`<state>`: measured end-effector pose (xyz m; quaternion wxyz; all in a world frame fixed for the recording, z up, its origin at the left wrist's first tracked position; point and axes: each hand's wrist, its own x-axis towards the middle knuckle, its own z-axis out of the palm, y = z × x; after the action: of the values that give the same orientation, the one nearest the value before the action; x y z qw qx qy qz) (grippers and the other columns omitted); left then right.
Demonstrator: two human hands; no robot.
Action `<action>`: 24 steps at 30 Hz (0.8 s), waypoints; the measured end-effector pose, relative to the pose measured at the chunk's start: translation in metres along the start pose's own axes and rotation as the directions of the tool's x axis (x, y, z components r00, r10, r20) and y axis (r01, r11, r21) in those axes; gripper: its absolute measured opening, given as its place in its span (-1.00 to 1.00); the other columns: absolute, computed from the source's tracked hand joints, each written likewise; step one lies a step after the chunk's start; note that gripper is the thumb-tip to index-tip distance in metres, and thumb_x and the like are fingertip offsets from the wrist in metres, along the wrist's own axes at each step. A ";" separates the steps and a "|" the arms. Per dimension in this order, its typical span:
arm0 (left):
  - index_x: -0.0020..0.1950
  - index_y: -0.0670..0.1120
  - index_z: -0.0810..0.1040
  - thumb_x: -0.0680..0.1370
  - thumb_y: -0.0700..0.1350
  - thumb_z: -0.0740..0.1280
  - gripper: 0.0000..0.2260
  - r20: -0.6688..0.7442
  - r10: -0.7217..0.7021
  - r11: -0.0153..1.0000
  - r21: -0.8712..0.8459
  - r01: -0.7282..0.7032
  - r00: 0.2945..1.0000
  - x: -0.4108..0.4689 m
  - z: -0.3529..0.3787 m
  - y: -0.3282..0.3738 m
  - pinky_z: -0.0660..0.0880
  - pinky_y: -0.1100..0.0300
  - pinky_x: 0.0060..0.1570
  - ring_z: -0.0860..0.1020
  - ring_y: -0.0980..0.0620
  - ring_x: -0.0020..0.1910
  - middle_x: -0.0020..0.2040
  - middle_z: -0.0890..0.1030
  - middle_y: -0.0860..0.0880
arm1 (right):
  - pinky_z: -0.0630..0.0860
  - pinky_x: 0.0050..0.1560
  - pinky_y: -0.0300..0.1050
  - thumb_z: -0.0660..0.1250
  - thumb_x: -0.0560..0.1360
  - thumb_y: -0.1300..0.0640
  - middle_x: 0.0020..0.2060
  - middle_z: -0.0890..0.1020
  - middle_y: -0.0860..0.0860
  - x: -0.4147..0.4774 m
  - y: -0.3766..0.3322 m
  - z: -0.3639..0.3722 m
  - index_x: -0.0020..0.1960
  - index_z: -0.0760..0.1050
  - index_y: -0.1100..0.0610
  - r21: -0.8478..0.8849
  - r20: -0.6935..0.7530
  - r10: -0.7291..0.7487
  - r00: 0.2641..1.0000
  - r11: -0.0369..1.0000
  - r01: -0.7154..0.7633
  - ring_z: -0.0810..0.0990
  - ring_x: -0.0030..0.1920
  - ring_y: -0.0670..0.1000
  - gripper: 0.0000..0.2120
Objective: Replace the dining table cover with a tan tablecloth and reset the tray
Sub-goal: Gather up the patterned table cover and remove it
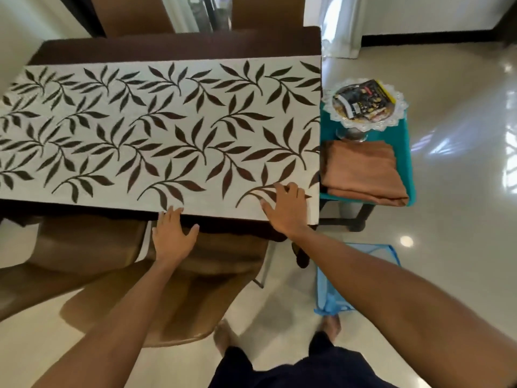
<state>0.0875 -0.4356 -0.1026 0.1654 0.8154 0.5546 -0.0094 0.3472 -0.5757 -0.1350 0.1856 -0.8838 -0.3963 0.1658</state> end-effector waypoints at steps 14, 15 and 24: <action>0.61 0.04 0.00 0.54 0.39 0.13 -0.24 0.195 0.139 0.983 0.089 -0.159 0.971 0.186 -0.048 -0.196 -0.04 -0.29 0.49 -0.07 -0.15 0.61 0.64 -0.07 -0.08 | 0.09 0.53 0.23 0.00 0.37 -0.63 0.56 0.12 0.26 0.052 -0.191 0.106 0.58 0.09 -0.11 0.000 -0.079 0.266 0.961 0.964 -0.267 0.06 0.56 0.30 -0.06; 0.62 0.05 -0.02 0.53 0.40 0.14 -0.21 0.218 0.141 0.984 0.079 -0.161 0.966 0.188 -0.049 -0.196 -0.05 -0.28 0.49 -0.09 -0.15 0.61 0.64 -0.09 -0.07 | 0.09 0.53 0.23 -0.01 0.36 -0.63 0.56 0.12 0.26 0.057 -0.210 0.111 0.59 0.08 -0.11 0.012 -0.048 0.254 0.966 0.967 -0.254 0.05 0.56 0.30 -0.05; 0.63 0.04 -0.06 0.53 0.29 0.28 -0.18 0.391 0.230 0.959 0.064 -0.275 0.891 0.200 -0.076 -0.201 0.01 -0.21 0.54 -0.10 -0.15 0.61 0.64 -0.14 -0.10 | 0.14 0.52 0.16 0.09 0.62 -0.30 0.51 0.24 0.26 0.098 -0.351 0.159 0.64 -0.04 -0.10 0.170 0.278 -0.143 0.950 0.981 0.098 0.19 0.51 0.26 -0.32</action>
<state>-0.0311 -0.1678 -0.1225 0.2212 0.8716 0.3996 -0.1780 0.1146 -0.2530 -0.1277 0.2033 -0.8071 -0.4586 0.3114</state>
